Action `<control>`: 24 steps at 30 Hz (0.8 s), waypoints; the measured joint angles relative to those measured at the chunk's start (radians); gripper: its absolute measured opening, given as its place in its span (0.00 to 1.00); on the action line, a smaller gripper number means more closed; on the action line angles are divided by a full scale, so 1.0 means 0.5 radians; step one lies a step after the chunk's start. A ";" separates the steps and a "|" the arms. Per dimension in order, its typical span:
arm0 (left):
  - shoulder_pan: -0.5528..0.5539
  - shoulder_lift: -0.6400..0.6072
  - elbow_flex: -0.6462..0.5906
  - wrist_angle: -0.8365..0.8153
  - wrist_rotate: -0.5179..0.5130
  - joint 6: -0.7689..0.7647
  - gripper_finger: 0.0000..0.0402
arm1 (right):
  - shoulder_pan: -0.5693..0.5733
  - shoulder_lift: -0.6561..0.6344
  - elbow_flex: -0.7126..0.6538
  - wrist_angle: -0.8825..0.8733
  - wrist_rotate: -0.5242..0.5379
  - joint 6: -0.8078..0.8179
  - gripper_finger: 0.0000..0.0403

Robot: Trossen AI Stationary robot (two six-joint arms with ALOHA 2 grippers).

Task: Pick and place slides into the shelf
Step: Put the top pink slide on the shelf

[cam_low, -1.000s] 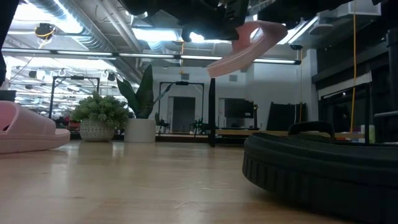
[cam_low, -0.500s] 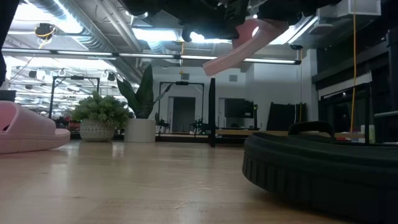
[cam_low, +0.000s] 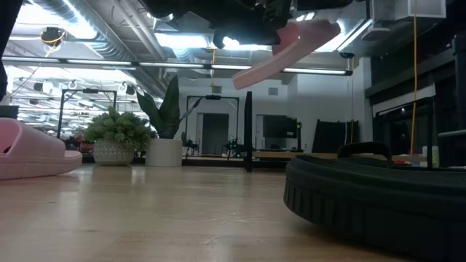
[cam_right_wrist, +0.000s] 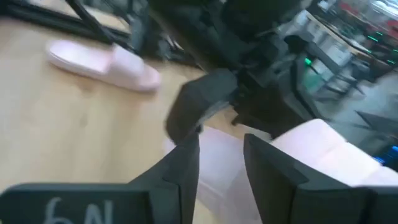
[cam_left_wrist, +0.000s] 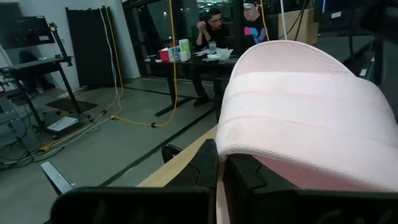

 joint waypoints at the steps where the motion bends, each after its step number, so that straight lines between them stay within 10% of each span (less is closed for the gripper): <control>1: 0.000 0.000 0.000 0.000 0.000 0.000 0.00 | 0.010 0.042 0.047 -0.059 0.051 0.018 0.31; 13: 0.002 0.000 0.000 0.003 0.001 0.044 0.01 | 0.116 0.495 0.638 -0.889 0.442 0.357 0.31; 24: 0.002 0.000 -0.001 0.021 0.065 0.037 0.01 | 0.116 0.555 0.647 -0.945 0.704 0.398 0.31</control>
